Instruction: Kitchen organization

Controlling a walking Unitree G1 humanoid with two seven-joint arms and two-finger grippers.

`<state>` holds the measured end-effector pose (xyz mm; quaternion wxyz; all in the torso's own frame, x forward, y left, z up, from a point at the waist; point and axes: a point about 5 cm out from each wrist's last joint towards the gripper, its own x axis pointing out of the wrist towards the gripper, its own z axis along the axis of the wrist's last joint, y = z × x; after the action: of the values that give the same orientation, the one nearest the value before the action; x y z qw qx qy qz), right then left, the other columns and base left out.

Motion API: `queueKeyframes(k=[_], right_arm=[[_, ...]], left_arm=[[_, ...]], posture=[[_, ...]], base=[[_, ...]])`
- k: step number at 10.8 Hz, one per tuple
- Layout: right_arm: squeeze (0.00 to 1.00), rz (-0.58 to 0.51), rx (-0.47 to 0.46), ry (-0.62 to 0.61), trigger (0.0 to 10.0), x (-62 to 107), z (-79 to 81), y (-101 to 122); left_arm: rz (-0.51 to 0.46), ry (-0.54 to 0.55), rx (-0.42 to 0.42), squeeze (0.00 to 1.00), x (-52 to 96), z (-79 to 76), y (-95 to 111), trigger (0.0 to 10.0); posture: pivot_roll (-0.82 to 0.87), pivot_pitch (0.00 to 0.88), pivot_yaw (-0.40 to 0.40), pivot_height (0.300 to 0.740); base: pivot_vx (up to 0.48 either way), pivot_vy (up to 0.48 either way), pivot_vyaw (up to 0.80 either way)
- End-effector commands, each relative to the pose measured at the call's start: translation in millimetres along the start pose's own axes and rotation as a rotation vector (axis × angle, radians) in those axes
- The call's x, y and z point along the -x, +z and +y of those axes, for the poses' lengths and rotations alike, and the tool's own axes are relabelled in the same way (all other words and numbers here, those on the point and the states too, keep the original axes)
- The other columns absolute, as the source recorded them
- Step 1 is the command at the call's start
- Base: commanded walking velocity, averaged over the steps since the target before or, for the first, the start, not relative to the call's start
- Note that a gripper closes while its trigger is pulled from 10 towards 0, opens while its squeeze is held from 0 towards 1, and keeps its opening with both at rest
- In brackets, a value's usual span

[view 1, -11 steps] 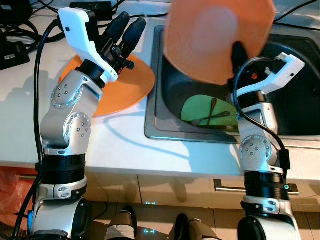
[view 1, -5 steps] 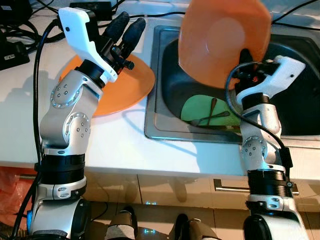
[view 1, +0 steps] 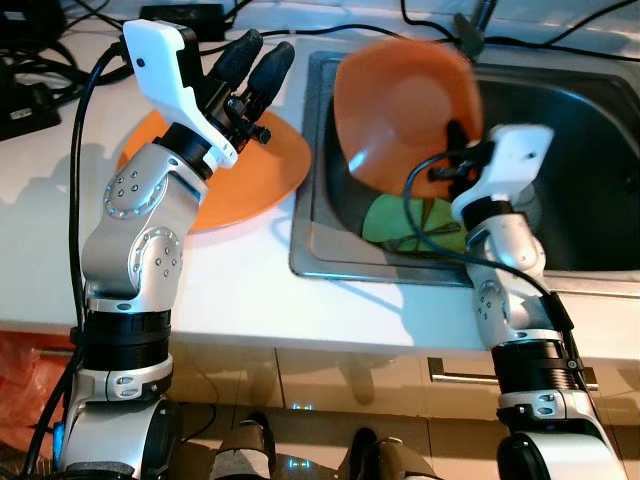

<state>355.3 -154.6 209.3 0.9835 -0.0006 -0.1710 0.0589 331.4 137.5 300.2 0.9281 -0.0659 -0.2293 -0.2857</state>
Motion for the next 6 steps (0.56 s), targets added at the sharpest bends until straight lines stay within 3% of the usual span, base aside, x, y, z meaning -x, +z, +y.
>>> queueKeyframes(k=[1,6], right_arm=[[0.0,-0.035,0.031,-0.006,10.0,-0.2,-3.2,4.4],[0.0,0.019,0.132,-0.067,10.0,-0.5,-14.2,-4.3]], left_arm=[[0.013,-0.013,-0.008,0.0,1.8,-3.2,-1.3,10.0],[0.021,-0.005,-0.003,0.0,4.7,-2.3,-3.5,10.0]], posture=[[0.13,0.19,-0.017,0.74],[0.14,0.199,-0.021,0.74]], base=[[0.0,0.0,0.0],[0.0,0.0,0.0]])
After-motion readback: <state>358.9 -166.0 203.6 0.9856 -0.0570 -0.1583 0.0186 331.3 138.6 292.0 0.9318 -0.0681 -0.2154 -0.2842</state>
